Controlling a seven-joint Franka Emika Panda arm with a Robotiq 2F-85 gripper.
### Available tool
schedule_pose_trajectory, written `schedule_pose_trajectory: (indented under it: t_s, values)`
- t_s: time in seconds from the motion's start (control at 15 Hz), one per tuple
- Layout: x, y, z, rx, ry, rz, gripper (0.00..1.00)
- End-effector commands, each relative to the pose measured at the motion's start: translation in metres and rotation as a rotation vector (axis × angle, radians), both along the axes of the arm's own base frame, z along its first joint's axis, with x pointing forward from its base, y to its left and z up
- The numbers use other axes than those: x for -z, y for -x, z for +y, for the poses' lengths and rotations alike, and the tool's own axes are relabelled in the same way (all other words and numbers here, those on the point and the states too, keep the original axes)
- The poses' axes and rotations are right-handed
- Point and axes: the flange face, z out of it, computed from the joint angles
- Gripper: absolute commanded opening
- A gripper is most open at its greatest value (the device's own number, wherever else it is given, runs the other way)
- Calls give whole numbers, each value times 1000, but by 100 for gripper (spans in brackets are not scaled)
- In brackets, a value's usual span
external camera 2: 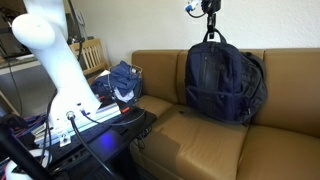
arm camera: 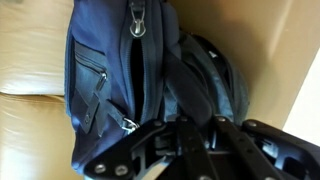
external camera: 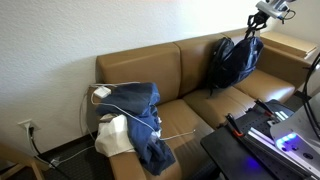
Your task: Move the blue bag to the left
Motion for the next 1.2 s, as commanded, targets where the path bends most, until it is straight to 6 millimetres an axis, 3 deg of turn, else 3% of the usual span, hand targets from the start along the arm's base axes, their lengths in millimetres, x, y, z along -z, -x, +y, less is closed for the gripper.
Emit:
schedule_pose_trajectory:
  t_s: [0.0,0.27,0.6,0.67,0.8,0.93,1.07,1.13]
  values:
    - [-64,31,38,-190,-52,-49,4]
    - [-91,48,87,-414,-133,14,4]
    - [-111,62,180,-659,-242,177,4]
    - [-109,59,173,-629,-277,172,4]
    - [-108,63,140,-498,-331,149,4]
    - [-109,81,101,-411,-354,128,4]
    - [-112,100,77,-325,-376,85,4]
    - [-73,87,99,-392,-357,151,14]
